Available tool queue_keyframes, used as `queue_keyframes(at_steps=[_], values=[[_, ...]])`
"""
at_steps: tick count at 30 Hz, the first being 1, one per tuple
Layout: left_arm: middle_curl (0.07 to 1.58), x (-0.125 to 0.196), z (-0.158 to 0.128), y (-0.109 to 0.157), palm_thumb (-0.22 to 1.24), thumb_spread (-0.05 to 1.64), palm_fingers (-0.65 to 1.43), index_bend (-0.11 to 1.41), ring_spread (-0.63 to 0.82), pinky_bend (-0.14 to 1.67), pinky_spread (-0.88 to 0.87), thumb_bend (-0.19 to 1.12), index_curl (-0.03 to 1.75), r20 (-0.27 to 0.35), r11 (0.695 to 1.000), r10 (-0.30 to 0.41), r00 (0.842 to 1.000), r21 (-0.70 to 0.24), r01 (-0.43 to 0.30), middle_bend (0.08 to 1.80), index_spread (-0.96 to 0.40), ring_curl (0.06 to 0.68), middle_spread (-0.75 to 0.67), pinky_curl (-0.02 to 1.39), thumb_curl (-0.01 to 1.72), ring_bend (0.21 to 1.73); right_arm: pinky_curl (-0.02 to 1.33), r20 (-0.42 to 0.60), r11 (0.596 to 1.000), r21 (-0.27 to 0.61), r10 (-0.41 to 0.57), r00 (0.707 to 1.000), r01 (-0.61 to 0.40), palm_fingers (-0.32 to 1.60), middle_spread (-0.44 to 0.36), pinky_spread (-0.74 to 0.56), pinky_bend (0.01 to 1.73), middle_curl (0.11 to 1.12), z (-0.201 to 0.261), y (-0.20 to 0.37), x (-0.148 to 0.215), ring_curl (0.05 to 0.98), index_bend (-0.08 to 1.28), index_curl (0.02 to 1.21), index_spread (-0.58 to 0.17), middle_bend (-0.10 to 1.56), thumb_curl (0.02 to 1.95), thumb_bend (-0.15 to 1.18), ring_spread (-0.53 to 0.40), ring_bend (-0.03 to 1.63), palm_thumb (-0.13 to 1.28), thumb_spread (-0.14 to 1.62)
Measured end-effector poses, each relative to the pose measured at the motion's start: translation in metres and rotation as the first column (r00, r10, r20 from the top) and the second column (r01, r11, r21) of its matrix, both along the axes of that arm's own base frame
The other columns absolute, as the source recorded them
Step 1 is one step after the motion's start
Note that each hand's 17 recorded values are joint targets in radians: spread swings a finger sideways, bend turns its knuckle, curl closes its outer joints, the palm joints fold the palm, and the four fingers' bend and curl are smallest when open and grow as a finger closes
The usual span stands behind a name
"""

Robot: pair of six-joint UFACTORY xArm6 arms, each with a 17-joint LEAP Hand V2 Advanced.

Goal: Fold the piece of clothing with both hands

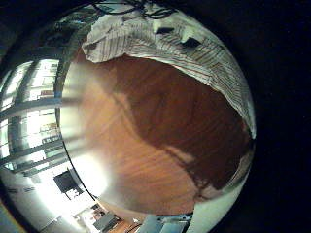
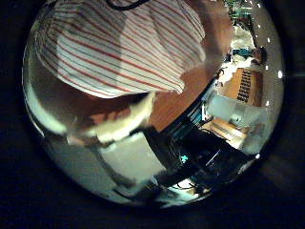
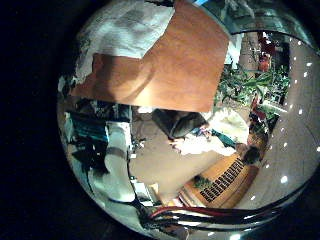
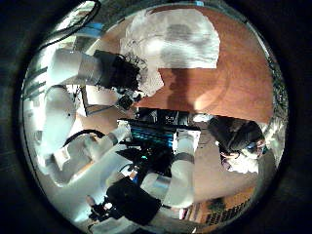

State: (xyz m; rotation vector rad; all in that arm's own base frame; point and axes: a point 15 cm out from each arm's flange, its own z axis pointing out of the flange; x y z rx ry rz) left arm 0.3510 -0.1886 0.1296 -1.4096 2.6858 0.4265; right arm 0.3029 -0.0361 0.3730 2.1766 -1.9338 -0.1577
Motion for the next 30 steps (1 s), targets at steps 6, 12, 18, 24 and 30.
queue_keyframes(at_steps=[6, 12, 18, 24, 30], values=[[0.65, 0.012, 0.018, 0.015, 0.68, 1.15, 1.13, 0.31, -0.43, 0.72, -0.47, 0.13, 0.4, 0.035, 0.999, 0.04, 0.999, -0.011, -0.039, 0.83, -0.29, 0.45, -0.34, 0.49, 0.47, 1.07, 0.28, -0.015, 1.0, -0.001, -0.001, 1.0, 0.001, 0.22, 0.034, 0.39, 0.38, 0.31, -0.005, 0.0, 0.001, 0.261, 0.15, 0.32, -0.346, 0.2, 0.21, 0.0, 0.17, 0.41, 0.15, 1.29], [0.74, 0.011, 0.044, 0.019, 0.65, 1.17, 1.12, 0.43, -0.47, 0.87, -0.62, 0.07, 0.52, 0.036, 0.999, 0.051, 0.998, -0.014, -0.05, 0.9, -0.45, 0.493, -0.45, 0.56, 0.5, 1.16, 0.29, -0.078, 1.0, -0.001, 0.007, 0.997, -0.007, 0.32, -0.003, 0.35, 0.41, 0.33, -0.027, 0.002, 0.006, 0.303, 0.13, 0.28, -0.326, 0.24, 0.23, 0.02, 0.046, 0.57, 0.27, 1.29], [0.8, -0.001, 0.068, 0.014, 0.66, 1.17, 1.09, 0.5, -0.48, 0.96, -0.67, 0.02, 0.66, -0.014, 0.998, 0.051, 0.999, -0.03, -0.051, 0.94, -0.56, 0.517, -0.52, 0.6, 0.51, 1.21, 0.29, -0.153, 0.998, 0.002, 0.057, 0.987, -0.057, 0.38, -0.058, 0.21, 0.46, 0.37, -0.078, 0.016, 0.002, 0.345, 0.13, 0.26, -0.289, 0.32, 0.26, 0.01, -0.078, 0.7, 0.38, 1.24], [0.84, -0.011, 0.084, 0.015, 0.66, 1.17, 1.06, 0.48, -0.47, 1.0, -0.68, -0.01, 0.79, -0.074, 0.998, 0.055, 0.996, -0.012, -0.056, 0.96, -0.63, 0.528, -0.54, 0.62, 0.52, 1.25, 0.29, -0.112, 0.997, -0.004, 0.078, 0.991, -0.079, 0.39, -0.081, 0.11, 0.49, 0.4, -0.13, 0.029, 0.01, 0.373, 0.16, 0.27, -0.265, 0.38, 0.28, -0.01, -0.151, 0.76, 0.45, 1.2], [0.87, -0.016, 0.094, 0.019, 0.66, 1.17, 1.07, 0.45, -0.47, 1.04, -0.67, -0.01, 0.91, -0.128, 0.998, 0.063, 0.99, 0.01, -0.062, 0.97, -0.67, 0.529, -0.56, 0.63, 0.52, 1.27, 0.29, -0.109, 0.995, -0.027, 0.094, 0.99, -0.097, 0.28, -0.068, 0.15, 0.52, 0.41, -0.161, 0.044, 0.009, 0.368, 0.17, 0.29, -0.243, 0.36, 0.29, -0.02, -0.141, 0.72, 0.45, 1.14]])
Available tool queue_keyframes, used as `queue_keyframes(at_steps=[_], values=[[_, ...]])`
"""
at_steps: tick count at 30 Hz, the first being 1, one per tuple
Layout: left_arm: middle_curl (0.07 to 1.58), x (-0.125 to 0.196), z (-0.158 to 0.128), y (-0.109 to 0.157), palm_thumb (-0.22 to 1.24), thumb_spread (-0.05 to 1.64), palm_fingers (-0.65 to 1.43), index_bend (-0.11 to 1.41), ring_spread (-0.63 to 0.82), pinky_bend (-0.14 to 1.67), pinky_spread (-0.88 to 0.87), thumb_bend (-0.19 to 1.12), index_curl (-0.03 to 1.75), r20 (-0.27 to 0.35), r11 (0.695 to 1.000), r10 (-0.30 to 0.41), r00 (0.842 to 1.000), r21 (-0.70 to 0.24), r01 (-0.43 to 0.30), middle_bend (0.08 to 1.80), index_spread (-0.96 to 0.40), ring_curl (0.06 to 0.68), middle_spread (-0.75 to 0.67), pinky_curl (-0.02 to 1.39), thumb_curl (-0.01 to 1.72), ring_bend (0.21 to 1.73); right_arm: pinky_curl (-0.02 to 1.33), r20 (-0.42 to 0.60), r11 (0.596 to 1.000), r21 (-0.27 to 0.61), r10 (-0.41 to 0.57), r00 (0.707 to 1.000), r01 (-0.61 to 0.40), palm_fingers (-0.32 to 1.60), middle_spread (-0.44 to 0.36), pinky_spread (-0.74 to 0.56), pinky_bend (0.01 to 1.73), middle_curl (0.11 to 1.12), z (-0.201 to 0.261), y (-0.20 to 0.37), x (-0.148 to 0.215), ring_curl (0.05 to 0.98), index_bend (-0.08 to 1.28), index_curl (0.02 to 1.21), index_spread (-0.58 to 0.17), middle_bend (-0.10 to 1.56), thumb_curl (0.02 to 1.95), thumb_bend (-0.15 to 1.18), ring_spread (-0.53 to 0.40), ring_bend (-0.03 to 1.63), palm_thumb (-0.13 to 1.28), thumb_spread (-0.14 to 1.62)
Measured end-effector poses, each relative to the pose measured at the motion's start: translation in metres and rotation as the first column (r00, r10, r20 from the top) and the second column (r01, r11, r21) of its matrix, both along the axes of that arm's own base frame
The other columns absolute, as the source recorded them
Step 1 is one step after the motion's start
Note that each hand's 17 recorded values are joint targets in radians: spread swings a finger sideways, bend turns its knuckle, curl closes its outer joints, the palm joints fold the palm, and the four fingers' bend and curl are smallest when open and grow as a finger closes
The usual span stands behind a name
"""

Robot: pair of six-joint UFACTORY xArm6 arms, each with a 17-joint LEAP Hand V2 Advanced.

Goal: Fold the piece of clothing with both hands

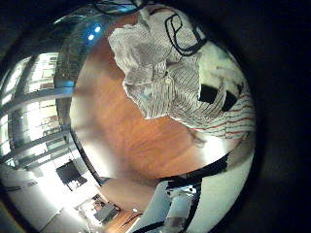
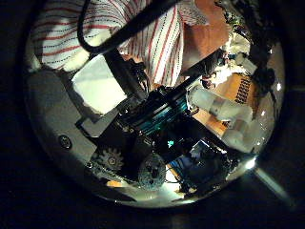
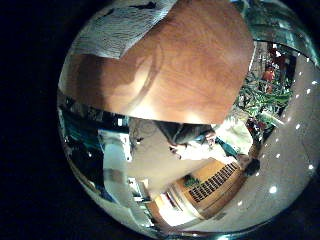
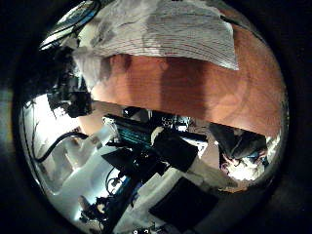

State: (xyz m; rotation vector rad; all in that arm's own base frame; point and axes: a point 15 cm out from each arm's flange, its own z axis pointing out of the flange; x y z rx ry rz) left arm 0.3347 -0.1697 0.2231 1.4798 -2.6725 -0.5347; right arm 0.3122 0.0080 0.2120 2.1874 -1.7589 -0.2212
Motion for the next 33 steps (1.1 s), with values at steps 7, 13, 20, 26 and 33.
queue_keyframes(at_steps=[7, 13, 20, 26, 33], values=[[0.89, 0.0, 0.0, 0.003, 0.65, 1.18, 1.06, 0.38, -0.47, 1.05, -0.66, -0.02, 1.05, -0.009, 1.0, 0.007, 1.0, -0.01, -0.007, 0.96, -0.71, 0.526, -0.57, 0.63, 0.52, 1.28, 0.27, 0.032, 1.0, -0.005, -0.004, 0.999, 0.004, 0.31, -0.068, 0.12, 0.52, 0.42, -0.02, 0.006, 0.018, 0.365, 0.18, 0.31, -0.227, 0.37, 0.3, -0.02, -0.144, 0.73, 0.46, 1.09], [0.9, 0.001, 0.003, 0.006, 0.63, 1.18, 1.07, 0.34, -0.47, 1.05, -0.66, -0.02, 1.15, -0.013, 1.0, 0.011, 1.0, -0.026, -0.011, 0.95, -0.74, 0.523, -0.58, 0.63, 0.52, 1.29, 0.26, -0.002, 0.999, -0.036, -0.011, 1.0, 0.011, 0.55, -0.139, -0.04, 0.58, 0.47, -0.045, 0.002, 0.023, 0.389, 0.18, 0.33, -0.263, 0.47, 0.34, 0.01, -0.226, 0.82, 0.59, 1.09], [0.92, 0.002, 0.006, 0.016, 0.62, 1.19, 1.07, 0.29, -0.46, 1.05, -0.66, -0.01, 1.24, -0.017, 0.999, 0.022, 1.0, -0.04, -0.022, 0.94, -0.75, 0.52, -0.59, 0.63, 0.51, 1.29, 0.36, 0.016, 0.998, -0.056, -0.007, 1.0, 0.008, 1.24, -0.254, -0.38, 0.89, 0.62, -0.055, 0.0, 0.034, 0.487, 0.41, 0.46, -0.41, 0.74, 0.42, 0.05, -0.296, 1.01, 0.83, 1.07], [0.92, -0.001, 0.006, 0.024, 0.57, 1.19, 1.09, 0.27, -0.46, 1.04, -0.66, -0.03, 1.29, -0.031, 0.998, 0.022, 0.999, -0.062, -0.024, 0.93, -0.76, 0.516, -0.59, 0.63, 0.49, 1.28, 0.51, 0.059, 0.999, -0.042, 0.006, 0.998, -0.004, 1.19, -0.259, -0.34, 1.16, 0.76, -0.049, -0.001, 0.043, 0.593, 0.76, 0.67, -0.427, 0.96, 0.49, 0.07, -0.283, 1.17, 0.94, 1.13], [0.92, -0.014, 0.009, 0.033, 0.48, 1.25, 1.13, 0.3, -0.46, 1.03, -0.65, -0.02, 1.31, -0.059, 0.994, 0.031, 0.998, -0.104, -0.037, 0.93, -0.77, 0.511, -0.58, 0.63, 0.44, 1.26, 0.62, -0.04, 0.999, -0.037, 0.033, 0.999, -0.034, 1.04, -0.254, -0.29, 1.29, 0.87, -0.028, -0.006, 0.013, 0.683, 0.89, 0.82, -0.409, 1.1, 0.53, 0.05, -0.266, 1.29, 0.95, 1.21]])
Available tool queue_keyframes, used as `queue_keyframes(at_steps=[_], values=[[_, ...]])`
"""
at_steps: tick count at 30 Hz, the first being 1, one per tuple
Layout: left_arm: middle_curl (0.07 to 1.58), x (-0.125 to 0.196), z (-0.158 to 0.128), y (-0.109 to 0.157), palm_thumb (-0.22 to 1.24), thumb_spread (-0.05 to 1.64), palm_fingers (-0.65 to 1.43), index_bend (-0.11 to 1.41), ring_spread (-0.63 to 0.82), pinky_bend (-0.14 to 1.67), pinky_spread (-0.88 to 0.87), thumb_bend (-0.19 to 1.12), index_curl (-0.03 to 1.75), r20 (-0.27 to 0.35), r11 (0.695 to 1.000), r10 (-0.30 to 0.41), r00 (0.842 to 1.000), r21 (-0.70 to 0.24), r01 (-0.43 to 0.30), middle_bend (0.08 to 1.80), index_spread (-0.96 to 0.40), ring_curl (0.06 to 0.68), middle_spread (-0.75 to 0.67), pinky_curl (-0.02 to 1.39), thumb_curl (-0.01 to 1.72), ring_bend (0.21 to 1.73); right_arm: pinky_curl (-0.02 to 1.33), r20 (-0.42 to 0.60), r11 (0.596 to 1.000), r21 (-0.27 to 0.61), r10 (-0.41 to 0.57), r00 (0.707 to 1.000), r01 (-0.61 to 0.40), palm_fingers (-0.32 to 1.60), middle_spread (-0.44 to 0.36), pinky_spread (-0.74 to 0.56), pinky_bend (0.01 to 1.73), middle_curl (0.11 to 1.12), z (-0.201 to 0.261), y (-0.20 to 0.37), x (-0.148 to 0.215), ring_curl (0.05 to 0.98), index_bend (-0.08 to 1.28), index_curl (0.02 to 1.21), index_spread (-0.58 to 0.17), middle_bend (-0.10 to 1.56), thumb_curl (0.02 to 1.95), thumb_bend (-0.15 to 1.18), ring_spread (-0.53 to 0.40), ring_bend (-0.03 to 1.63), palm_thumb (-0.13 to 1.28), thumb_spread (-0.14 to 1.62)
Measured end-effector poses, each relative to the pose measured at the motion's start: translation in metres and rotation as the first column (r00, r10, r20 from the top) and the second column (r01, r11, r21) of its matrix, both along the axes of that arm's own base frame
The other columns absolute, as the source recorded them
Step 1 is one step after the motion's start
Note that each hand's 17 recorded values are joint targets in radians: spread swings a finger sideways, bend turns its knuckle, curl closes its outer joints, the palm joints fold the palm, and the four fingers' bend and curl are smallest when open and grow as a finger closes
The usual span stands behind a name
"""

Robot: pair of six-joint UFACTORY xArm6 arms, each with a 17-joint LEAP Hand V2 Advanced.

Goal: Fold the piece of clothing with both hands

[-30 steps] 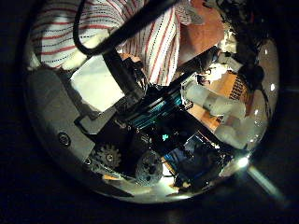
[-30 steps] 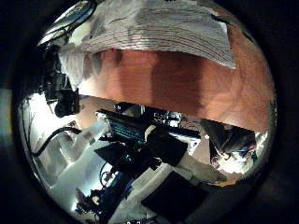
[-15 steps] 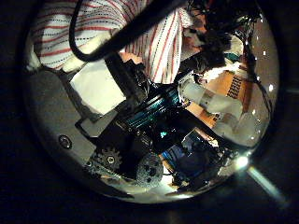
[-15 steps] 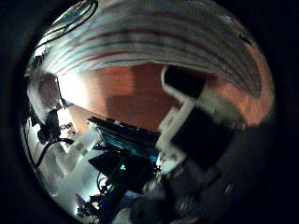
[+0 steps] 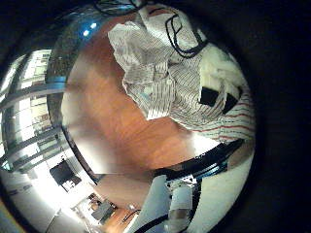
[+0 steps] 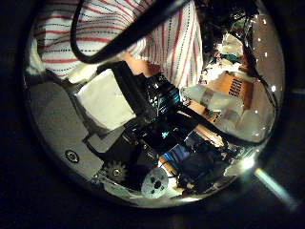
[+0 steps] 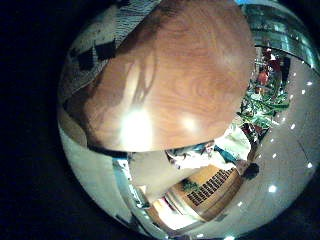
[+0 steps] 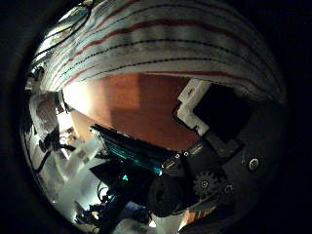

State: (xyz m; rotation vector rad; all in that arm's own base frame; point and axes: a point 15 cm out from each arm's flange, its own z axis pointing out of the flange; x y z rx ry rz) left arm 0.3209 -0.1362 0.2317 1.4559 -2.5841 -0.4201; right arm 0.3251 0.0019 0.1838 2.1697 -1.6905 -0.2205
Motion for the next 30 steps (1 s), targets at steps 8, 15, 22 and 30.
queue_keyframes(at_steps=[8, 15, 22, 30], values=[[0.92, -0.021, 0.028, 0.009, 0.45, 1.31, 1.15, 0.34, -0.45, 1.04, -0.65, -0.01, 1.31, -0.014, 1.0, -0.017, 1.0, -0.024, 0.017, 0.94, -0.78, 0.511, -0.57, 0.63, 0.41, 1.27, 0.7, -0.021, 0.999, 0.005, 0.035, 0.999, -0.035, 0.95, -0.248, -0.27, 1.33, 0.94, 0.046, 0.002, -0.02, 0.741, 0.94, 0.93, -0.392, 1.16, 0.56, 0.03, -0.251, 1.35, 0.96, 1.26], [0.93, -0.005, 0.062, 0.01, 0.48, 1.33, 1.19, 0.4, -0.44, 1.07, -0.63, 0.0, 1.3, 0.052, 0.998, 0.004, 0.999, -0.055, -0.001, 0.98, -0.8, 0.521, -0.56, 0.64, 0.4, 1.3, 0.75, 0.079, 0.998, 0.017, 0.062, 0.995, -0.064, 0.92, -0.243, -0.26, 1.34, 0.96, 0.085, 0.01, -0.009, 0.762, 0.94, 0.98, -0.39, 1.18, 0.57, 0.0, -0.258, 1.37, 0.97, 1.27], [0.94, 0.044, 0.061, 0.003, 0.5, 1.33, 1.16, 0.46, -0.41, 1.1, -0.62, -0.01, 1.29, 0.042, 0.998, 0.041, 0.998, -0.048, -0.039, 1.02, -0.8, 0.535, -0.55, 0.65, 0.4, 1.34, 0.78, 0.081, 0.999, 0.016, 0.045, 0.996, -0.047, 0.92, -0.236, -0.25, 1.34, 0.96, 0.092, 0.01, 0.019, 0.772, 0.92, 1.01, -0.393, 1.2, 0.58, -0.01, -0.259, 1.37, 0.97, 1.28], [0.95, 0.098, 0.006, -0.008, 0.5, 1.33, 1.09, 0.47, -0.41, 1.1, -0.6, -0.01, 1.29, -0.065, 0.998, 0.063, 0.996, 0.002, -0.063, 1.03, -0.8, 0.541, -0.54, 0.67, 0.41, 1.36, 0.8, -0.022, 1.0, 0.004, -0.003, 1.0, 0.003, 0.9, -0.232, -0.26, 1.31, 0.96, 0.049, -0.001, 0.068, 0.774, 0.91, 1.04, -0.396, 1.18, 0.57, -0.02, -0.254, 1.37, 0.92, 1.29]])
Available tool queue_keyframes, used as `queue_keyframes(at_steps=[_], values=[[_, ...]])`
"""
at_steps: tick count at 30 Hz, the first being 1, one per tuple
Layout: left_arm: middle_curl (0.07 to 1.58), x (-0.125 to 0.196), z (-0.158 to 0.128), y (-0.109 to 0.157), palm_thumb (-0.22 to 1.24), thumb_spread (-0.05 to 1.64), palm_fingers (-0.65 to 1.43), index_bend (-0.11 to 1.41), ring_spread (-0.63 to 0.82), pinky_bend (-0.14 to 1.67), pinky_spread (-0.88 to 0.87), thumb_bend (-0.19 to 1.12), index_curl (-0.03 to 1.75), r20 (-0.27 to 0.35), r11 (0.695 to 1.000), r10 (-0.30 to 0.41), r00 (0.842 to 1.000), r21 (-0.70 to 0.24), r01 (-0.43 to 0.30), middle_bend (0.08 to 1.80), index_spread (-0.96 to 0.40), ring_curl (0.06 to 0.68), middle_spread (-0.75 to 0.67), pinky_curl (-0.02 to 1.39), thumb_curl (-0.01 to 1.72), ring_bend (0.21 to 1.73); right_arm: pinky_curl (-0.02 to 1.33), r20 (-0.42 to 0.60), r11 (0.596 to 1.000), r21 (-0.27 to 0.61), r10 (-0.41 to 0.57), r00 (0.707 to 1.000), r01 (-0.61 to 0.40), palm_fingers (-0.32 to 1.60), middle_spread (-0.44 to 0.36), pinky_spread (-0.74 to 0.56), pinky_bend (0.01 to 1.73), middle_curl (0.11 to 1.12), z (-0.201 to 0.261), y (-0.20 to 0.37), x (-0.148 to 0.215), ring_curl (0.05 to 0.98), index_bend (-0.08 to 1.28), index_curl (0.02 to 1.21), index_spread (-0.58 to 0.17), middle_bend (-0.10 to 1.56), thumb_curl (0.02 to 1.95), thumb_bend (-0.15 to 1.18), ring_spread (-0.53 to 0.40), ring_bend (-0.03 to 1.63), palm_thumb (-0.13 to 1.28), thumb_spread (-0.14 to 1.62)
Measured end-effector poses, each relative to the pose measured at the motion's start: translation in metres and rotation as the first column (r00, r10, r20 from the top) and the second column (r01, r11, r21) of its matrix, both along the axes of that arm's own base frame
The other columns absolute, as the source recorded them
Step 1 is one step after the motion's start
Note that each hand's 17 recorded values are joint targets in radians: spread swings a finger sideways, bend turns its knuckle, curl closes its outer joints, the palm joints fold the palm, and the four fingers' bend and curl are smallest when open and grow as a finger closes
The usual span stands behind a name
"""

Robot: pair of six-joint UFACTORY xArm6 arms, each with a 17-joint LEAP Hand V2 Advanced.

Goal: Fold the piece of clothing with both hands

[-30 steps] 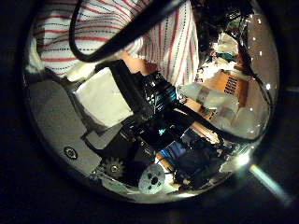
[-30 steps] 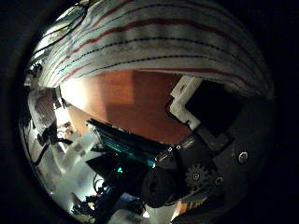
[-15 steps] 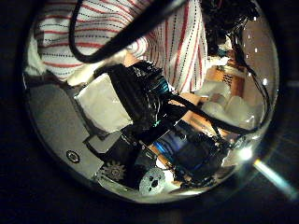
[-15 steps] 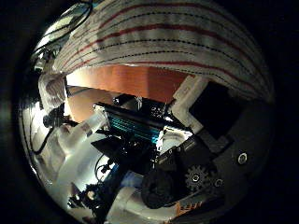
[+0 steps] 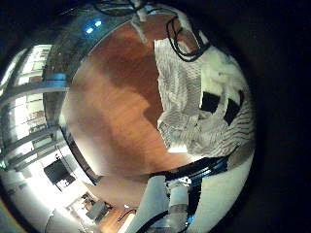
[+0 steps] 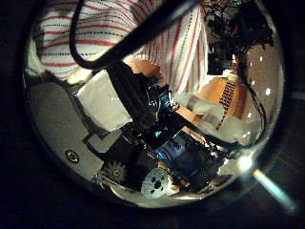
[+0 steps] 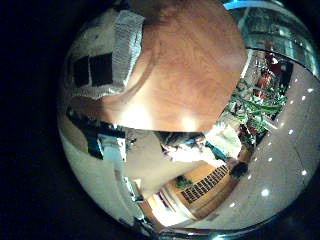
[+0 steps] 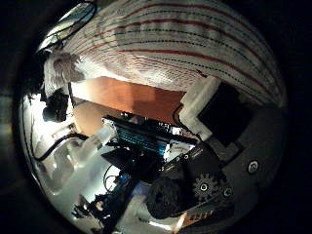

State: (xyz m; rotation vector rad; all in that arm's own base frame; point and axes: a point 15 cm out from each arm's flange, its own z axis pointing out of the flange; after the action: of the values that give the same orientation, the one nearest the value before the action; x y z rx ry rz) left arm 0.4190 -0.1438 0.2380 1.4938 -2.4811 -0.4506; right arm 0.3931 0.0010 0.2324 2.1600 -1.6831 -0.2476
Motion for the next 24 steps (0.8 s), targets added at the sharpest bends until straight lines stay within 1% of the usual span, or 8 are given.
queue_keyframes(at_steps=[5, 8, 11, 13, 16, 20, 22, 24], values=[[0.95, 0.031, -0.026, 0.001, 0.44, 1.27, 1.03, 0.43, -0.41, 1.05, -0.61, -0.04, 1.29, -0.037, 1.0, 0.02, 0.999, 0.019, -0.019, 1.02, -0.79, 0.54, -0.53, 0.67, 0.4, 1.36, 0.8, -0.032, 1.0, -0.005, -0.027, 0.999, 0.026, 0.84, -0.229, -0.28, 1.28, 0.96, -0.025, -0.006, 0.033, 0.767, 0.84, 1.03, -0.401, 1.16, 0.55, -0.01, -0.252, 1.36, 0.87, 1.31], [0.95, 0.043, -0.037, 0.006, 0.36, 1.22, 0.95, 0.4, -0.42, 1.0, -0.62, -0.04, 1.28, -0.055, 0.999, 0.025, 0.998, 0.037, -0.023, 1.01, -0.79, 0.536, -0.53, 0.67, 0.39, 1.34, 0.79, -0.032, 0.999, 0.001, -0.04, 0.999, 0.04, 0.7, -0.234, -0.33, 1.26, 0.95, -0.036, -0.006, 0.054, 0.758, 0.64, 0.98, -0.398, 1.14, 0.53, -0.01, -0.252, 1.39, 0.85, 1.32], [0.94, 0.054, -0.045, 0.01, 0.28, 1.18, 0.77, 0.39, -0.44, 0.91, -0.61, -0.04, 1.27, -0.07, 0.998, 0.037, 0.997, 0.049, -0.033, 0.98, -0.77, 0.535, -0.53, 0.67, 0.37, 1.3, 0.76, -0.032, 0.997, 0.024, -0.068, 0.997, 0.069, 0.39, -0.225, -0.39, 1.2, 0.9, -0.045, -0.006, 0.068, 0.738, 0.38, 0.9, -0.386, 1.05, 0.52, -0.01, -0.259, 1.39, 0.83, 1.33], [0.94, 0.059, -0.049, 0.016, 0.22, 1.13, 0.59, 0.28, -0.44, 0.89, -0.6, -0.05, 1.23, -0.075, 0.998, 0.048, 0.996, 0.054, -0.044, 0.92, -0.74, 0.54, -0.51, 0.68, 0.35, 1.31, 0.76, -0.021, 0.996, 0.037, -0.085, 0.996, 0.086, 0.01, -0.193, -0.3, 1.09, 0.85, -0.047, -0.007, 0.078, 0.724, 0.29, 0.84, -0.373, 0.91, 0.51, -0.02, -0.236, 1.31, 0.8, 1.33], [0.91, 0.068, -0.052, 0.029, 0.15, 1.06, 0.31, 0.06, -0.42, 0.93, -0.58, -0.05, 1.13, -0.067, 0.996, 0.052, 0.996, 0.082, -0.047, 0.8, -0.61, 0.563, -0.45, 0.71, 0.33, 1.4, 0.68, -0.001, 0.992, 0.051, -0.113, 0.994, 0.113, -0.15, -0.139, -0.07, 1.02, 0.72, -0.043, -0.013, 0.087, 0.617, 0.18, 0.69, -0.389, 0.67, 0.49, -0.02, -0.166, 1.1, 0.78, 1.33], [0.85, 0.089, -0.046, 0.047, 0.1, 1.01, 0.01, 0.09, -0.34, 0.94, -0.47, -0.04, 0.97, 0.007, 0.994, 0.077, 0.997, 0.072, -0.077, 0.59, -0.39, 0.572, -0.29, 0.75, 0.32, 1.4, 0.6, 0.029, 0.986, 0.068, -0.151, 0.988, 0.149, -0.17, -0.062, 0.18, 0.91, 0.59, -0.03, -0.027, 0.091, 0.506, 0.16, 0.58, -0.395, 0.43, 0.46, -0.02, -0.031, 0.87, 0.73, 1.32], [0.77, 0.096, -0.038, 0.055, 0.05, 0.98, -0.24, 0.04, -0.25, 0.86, -0.34, -0.05, 0.87, 0.037, 0.994, 0.095, 0.995, 0.058, -0.097, 0.45, -0.29, 0.542, -0.14, 0.73, 0.31, 1.33, 0.56, 0.045, 0.984, 0.073, -0.167, 0.985, 0.163, -0.17, -0.028, 0.27, 0.85, 0.54, -0.019, -0.033, 0.091, 0.464, 0.14, 0.53, -0.39, 0.37, 0.44, -0.02, 0.033, 0.79, 0.71, 1.32], [0.7, 0.099, -0.028, 0.065, 0.03, 0.97, -0.31, 0.03, -0.15, 0.79, -0.19, -0.04, 0.76, 0.051, 0.994, 0.099, 0.994, 0.04, -0.101, 0.38, -0.22, 0.507, -0.01, 0.71, 0.3, 1.23, 0.52, 0.078, 0.982, 0.086, -0.174, 0.982, 0.167, -0.14, -0.008, 0.33, 0.8, 0.51, -0.001, -0.034, 0.092, 0.431, 0.13, 0.48, -0.385, 0.33, 0.44, -0.01, 0.076, 0.73, 0.71, 1.32]])
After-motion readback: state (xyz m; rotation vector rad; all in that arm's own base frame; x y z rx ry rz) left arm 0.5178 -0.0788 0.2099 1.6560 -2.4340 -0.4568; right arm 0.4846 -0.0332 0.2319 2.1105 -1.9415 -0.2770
